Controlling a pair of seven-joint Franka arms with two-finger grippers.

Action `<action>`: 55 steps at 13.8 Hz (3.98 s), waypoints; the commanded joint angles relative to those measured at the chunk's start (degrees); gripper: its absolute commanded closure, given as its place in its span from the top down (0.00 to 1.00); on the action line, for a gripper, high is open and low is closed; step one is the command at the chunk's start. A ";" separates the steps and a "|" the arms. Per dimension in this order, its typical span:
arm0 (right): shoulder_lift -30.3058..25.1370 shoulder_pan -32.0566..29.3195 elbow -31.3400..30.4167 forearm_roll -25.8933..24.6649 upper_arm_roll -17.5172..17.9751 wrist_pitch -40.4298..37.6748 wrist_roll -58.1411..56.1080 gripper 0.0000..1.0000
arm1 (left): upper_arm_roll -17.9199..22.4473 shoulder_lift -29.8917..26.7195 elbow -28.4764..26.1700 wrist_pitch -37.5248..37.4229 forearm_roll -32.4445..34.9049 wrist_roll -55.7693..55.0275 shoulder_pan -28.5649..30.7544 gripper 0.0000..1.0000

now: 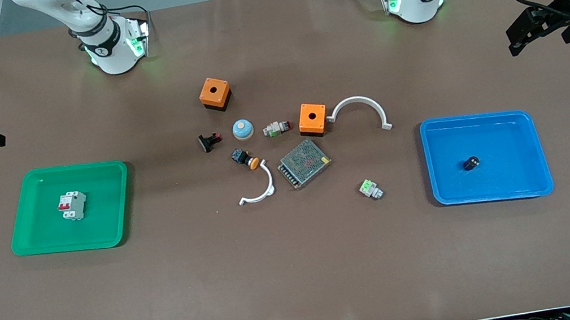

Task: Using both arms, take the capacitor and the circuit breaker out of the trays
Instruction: 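Reach the left gripper to the capacitor while the right gripper reaches the breaker, then close the left gripper on the capacitor while the right gripper grasps the breaker, then lift the capacitor and breaker out of the trays toward the table center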

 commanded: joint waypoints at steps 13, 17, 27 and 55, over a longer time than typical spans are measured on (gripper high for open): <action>0.09 -0.63 1.33 -0.58 0.48 0.30 0.59 1.00 | -0.08 12.80 -16.45 25.43 1.33 2.70 5.15 1.00; 11.13 -2.38 5.09 -0.06 0.22 1.70 0.67 1.00 | 0.01 20.69 -20.17 37.59 1.42 2.61 6.64 1.00; 19.34 -9.15 -16.03 2.40 0.39 32.24 -1.96 1.00 | 0.10 33.28 -18.50 47.36 5.46 1.56 6.65 0.79; 18.11 16.56 -21.44 2.93 1.01 36.68 20.74 0.00 | -12.01 26.52 -19.63 40.25 4.67 -15.71 6.29 0.00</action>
